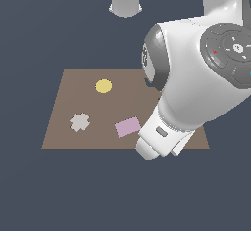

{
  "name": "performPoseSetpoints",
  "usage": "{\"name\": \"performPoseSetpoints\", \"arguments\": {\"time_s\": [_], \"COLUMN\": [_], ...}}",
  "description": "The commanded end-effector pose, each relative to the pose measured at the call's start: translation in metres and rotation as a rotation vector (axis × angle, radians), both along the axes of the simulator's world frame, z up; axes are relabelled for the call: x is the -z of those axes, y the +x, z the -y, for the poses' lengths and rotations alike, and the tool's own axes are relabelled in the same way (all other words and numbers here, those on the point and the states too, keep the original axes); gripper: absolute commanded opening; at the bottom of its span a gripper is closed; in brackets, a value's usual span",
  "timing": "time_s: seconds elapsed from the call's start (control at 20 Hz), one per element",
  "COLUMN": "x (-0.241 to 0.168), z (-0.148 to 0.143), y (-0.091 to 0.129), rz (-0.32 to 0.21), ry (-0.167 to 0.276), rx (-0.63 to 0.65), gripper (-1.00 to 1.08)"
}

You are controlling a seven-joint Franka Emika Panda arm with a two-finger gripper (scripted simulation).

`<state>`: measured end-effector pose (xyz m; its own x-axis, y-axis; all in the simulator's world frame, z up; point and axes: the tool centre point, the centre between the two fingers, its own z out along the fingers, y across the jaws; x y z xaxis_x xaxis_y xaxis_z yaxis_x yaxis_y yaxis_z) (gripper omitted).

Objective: Insert a designated object into the corresponding slot on a board.

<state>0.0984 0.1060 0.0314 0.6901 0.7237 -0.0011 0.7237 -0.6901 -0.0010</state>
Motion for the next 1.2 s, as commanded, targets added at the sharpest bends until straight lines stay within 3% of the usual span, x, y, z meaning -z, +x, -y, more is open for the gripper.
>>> {"name": "performPoseSetpoints", "arguments": {"time_s": [0.0, 0.7, 1.15], "x": [0.0015, 0.0011, 0.0006], "z": [-0.0003, -0.0002, -0.0058], "y": [0.0004, 0.0006, 0.0007], "rz": [0.002, 0.002, 0.002], "ry": [0.000, 0.000, 0.000], "rx": [-0.001, -0.008, -0.114], "gripper": [-1.00, -1.00, -1.00]}}
